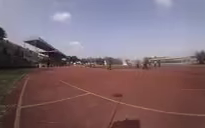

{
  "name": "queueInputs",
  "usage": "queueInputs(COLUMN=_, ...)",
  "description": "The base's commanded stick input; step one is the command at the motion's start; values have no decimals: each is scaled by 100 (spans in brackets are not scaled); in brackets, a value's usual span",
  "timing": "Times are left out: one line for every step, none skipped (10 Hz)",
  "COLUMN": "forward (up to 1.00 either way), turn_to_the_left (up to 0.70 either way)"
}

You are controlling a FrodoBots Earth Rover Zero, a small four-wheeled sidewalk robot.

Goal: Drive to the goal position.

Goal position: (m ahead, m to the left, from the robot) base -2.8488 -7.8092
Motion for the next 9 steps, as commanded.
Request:
queueInputs(forward=0, turn_to_the_left=-70)
queueInputs(forward=0, turn_to_the_left=-70)
queueInputs(forward=0, turn_to_the_left=-70)
queueInputs(forward=0, turn_to_the_left=-70)
queueInputs(forward=0, turn_to_the_left=-70)
queueInputs(forward=0, turn_to_the_left=-70)
queueInputs(forward=0, turn_to_the_left=-70)
queueInputs(forward=0, turn_to_the_left=-70)
queueInputs(forward=0, turn_to_the_left=-70)
